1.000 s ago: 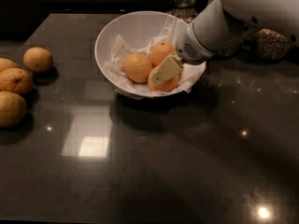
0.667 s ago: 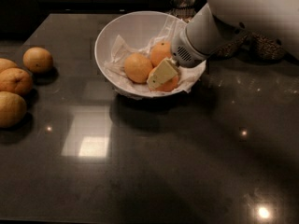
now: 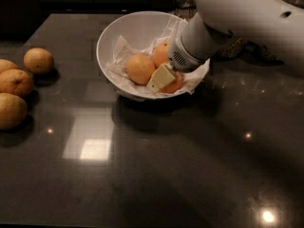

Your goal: Pick orange from white bowl

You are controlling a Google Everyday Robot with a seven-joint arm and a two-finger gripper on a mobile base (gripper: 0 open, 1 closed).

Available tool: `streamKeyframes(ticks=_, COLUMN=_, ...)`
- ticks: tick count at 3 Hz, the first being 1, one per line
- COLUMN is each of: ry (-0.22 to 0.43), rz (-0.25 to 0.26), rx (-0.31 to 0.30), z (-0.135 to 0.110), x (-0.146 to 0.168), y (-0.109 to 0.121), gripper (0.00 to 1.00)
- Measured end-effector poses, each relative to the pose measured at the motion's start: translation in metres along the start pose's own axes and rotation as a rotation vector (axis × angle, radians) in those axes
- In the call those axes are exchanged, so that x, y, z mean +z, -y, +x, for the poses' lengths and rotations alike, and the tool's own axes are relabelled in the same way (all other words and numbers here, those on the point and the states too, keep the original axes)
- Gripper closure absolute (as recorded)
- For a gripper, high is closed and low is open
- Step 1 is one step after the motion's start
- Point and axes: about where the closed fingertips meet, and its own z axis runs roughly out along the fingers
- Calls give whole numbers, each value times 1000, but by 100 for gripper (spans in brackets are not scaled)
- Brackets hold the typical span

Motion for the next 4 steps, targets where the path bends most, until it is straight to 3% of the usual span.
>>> streamKeyframes(ticks=1, ry=-28, rz=17, rx=40, z=4, x=13, y=7, gripper=32)
streamKeyframes(ticks=2, ry=-28, rz=17, rx=40, z=3, x=13, y=7, gripper=31)
streamKeyframes(ticks=4, ry=-28, rz=17, rx=40, z=3, x=12, y=7, gripper=73)
